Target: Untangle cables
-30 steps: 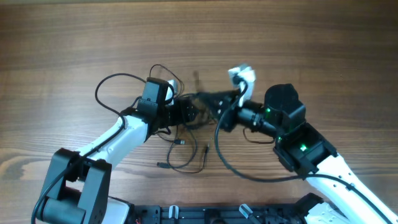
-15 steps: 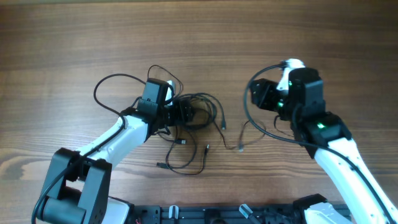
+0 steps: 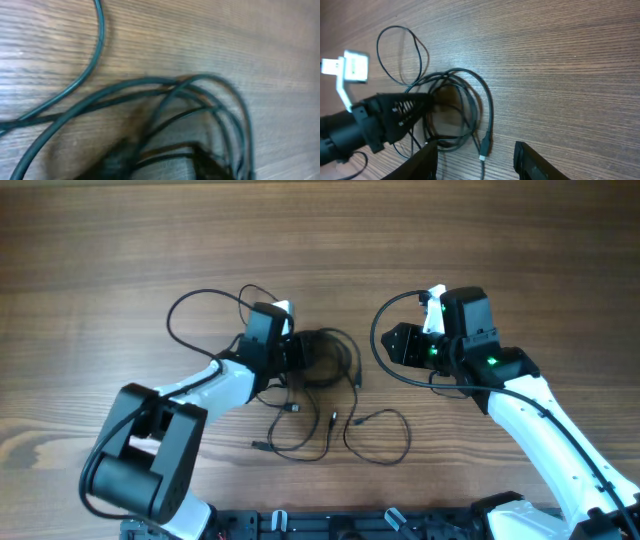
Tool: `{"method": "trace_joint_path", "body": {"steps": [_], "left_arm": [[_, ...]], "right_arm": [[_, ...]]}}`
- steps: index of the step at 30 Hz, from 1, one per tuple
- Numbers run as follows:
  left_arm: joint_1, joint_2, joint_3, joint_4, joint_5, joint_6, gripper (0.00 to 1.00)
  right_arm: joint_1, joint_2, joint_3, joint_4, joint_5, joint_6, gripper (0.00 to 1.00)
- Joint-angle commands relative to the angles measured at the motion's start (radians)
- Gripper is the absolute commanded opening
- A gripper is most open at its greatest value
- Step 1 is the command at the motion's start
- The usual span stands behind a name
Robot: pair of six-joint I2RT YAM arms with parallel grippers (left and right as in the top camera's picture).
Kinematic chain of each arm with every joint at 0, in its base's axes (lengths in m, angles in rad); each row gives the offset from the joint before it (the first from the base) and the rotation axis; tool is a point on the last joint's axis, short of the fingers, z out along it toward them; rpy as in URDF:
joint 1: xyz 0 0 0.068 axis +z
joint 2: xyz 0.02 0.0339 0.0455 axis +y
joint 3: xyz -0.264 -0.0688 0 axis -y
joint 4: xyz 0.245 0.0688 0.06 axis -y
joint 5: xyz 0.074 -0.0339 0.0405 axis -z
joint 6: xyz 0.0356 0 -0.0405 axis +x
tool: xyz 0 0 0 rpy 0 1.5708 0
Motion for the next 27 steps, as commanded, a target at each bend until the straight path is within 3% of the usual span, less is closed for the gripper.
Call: {"method": "trace_joint_path", "body": {"steps": [1,7,10,14,16,20,22,24,27], "left_arm": [[-0.02,0.031,-0.008,-0.011,-0.003,0.008,0.04],[0.025,-0.172,-0.008,-0.011,0.212,0.002,0.04],[0.085,-0.312,-0.008,-0.011,0.383,-0.081,0.04],[0.097,-0.365,-0.008,0.0,0.514,-0.109,0.04],[0.097,-0.365,-0.008,0.059,0.609,-0.11,0.04],[0.104,-0.376,-0.008,0.373,0.863,-0.223,0.04],[0.106,-0.392,-0.008,0.419,0.888,-0.248,0.04],[0.141,-0.406,-0.008,0.419,0.876,-0.247,0.04],[0.267,-0.407,-0.008,0.418,0.84,-0.248,0.04]], "right_arm": [[0.002,0.007,0.008,0.002,-0.018,-0.018,0.5],[0.002,0.007,0.008,-0.004,-0.032,-0.022,0.5],[0.002,0.007,0.008,-0.002,-0.111,-0.075,0.5],[0.002,0.007,0.007,-0.005,-0.153,-0.081,0.5],[0.021,0.009,0.007,-0.006,-0.151,-0.082,0.5],[0.061,0.023,0.007,0.016,-0.146,-0.099,0.54],[0.061,0.048,0.007,0.046,-0.143,-0.096,0.54],[0.061,0.073,0.007,0.055,-0.143,-0.095,0.46],[0.061,0.09,0.007,0.055,-0.143,-0.095,0.51]]}}
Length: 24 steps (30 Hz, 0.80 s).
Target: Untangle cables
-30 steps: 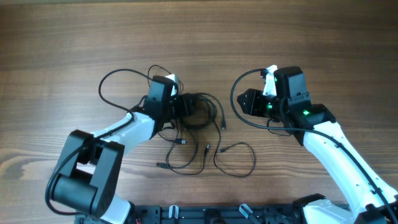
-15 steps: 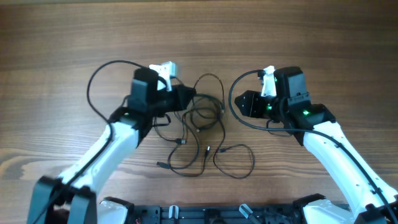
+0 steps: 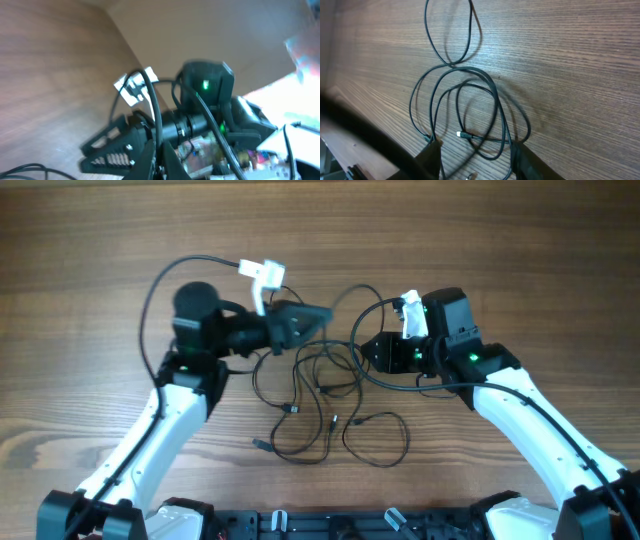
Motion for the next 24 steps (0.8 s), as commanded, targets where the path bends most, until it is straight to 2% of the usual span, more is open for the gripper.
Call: {"method": "trace_joint_path", "body": {"steps": [1,3,6,8,11,19,24], "left_arm": [[0.156,-0.022,0.008,0.006,-0.003,-0.035,0.04],[0.25,-0.023,0.008,0.007,0.005,-0.113,0.04],[0.338,-0.023,0.008,0.077,0.075,-0.294,0.04],[0.35,-0.023,0.008,0.215,0.106,-0.41,0.04],[0.352,-0.023,0.008,0.503,0.118,-0.615,0.04],[0.352,-0.023,0.008,0.697,0.129,-0.829,0.04],[0.351,-0.023,0.008,0.713,0.14,-0.848,0.04]], "right_arm": [[0.003,0.015,0.007,0.006,-0.012,-0.006,0.54],[0.003,0.017,0.007,0.011,-0.013,-0.006,0.58],[0.025,0.02,0.007,0.018,-0.013,-0.018,0.59],[0.047,0.041,0.007,0.038,-0.013,-0.029,0.58],[0.089,0.144,0.007,0.1,-0.013,-0.073,0.58],[0.099,0.309,0.007,0.397,-0.011,-0.123,0.58],[0.101,0.386,0.007,0.576,-0.011,-0.122,0.59]]}}
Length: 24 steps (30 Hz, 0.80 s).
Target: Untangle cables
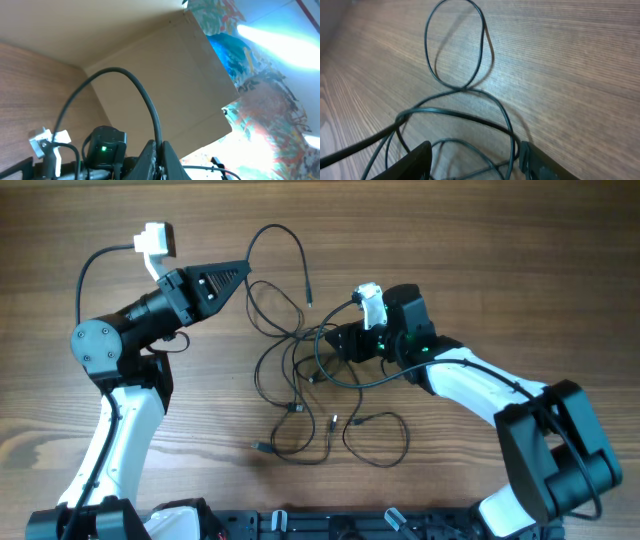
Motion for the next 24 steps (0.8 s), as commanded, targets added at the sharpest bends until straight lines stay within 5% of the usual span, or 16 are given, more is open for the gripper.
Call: {"method": "trace_joint_path", "body": {"steps": [1,4,5,7,14,24], "left_arm": [[0.003,-0.009,0.01,0.007,0.016,-0.021,0.04],[0.003,-0.009,0.01,0.007,0.016,-0.021,0.04],[0.003,-0.009,0.01,0.007,0.016,-0.021,0.04],[0.004,-0.009,0.01,0.007,0.016,-0.021,0.04],[0.003,-0.009,0.01,0.006,0.015,-0.021,0.04],[0.003,-0.009,0.01,0.006,0.015,-0.021,0.04]], "right_arm": [[0.006,0.057,0.008,0.067,-0.008,-0.021,0.59],[0.006,0.114,0.008,0.164,-0.009,-0.02,0.58],[0.006,0.123,0.008,0.178,-0.009,-0.019,0.5],[0.006,0.122,0.008,0.178,-0.009,-0.016,0.14],[0.006,0.138,0.008,0.139,0.01,-0.02,0.33],[0.007,0.149,0.008,0.167,0.04,-0.019,0.34]]}}
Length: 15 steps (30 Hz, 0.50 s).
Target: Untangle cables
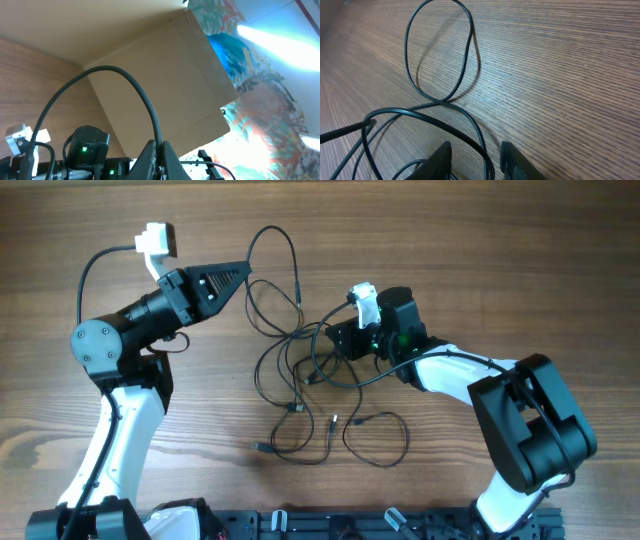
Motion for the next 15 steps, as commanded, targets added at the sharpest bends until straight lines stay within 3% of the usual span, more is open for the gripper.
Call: {"method": "trace_joint_path", "body": {"steps": [1,12,13,15], "left_arm": [[0.003,-0.009,0.01,0.006,0.007,-0.005,0.04],[0.003,-0.009,0.01,0.006,-0.007,-0.005,0.04],[0.003,-0.009,0.01,0.006,-0.007,-0.005,0.04],[0.003,-0.009,0.01,0.006,-0.007,-0.005,0.04]], "right_arm": [[0.006,0.021,0.008,0.015,0.029,-0.002,0.35],[0.058,0.021,0.008,0.036,0.138,-0.002,0.39],[0.058,0.021,0.008,0.037,0.138,-0.002,0.37],[0.058,0.021,0.008,0.037,0.138,-0.001,0.19]]}}
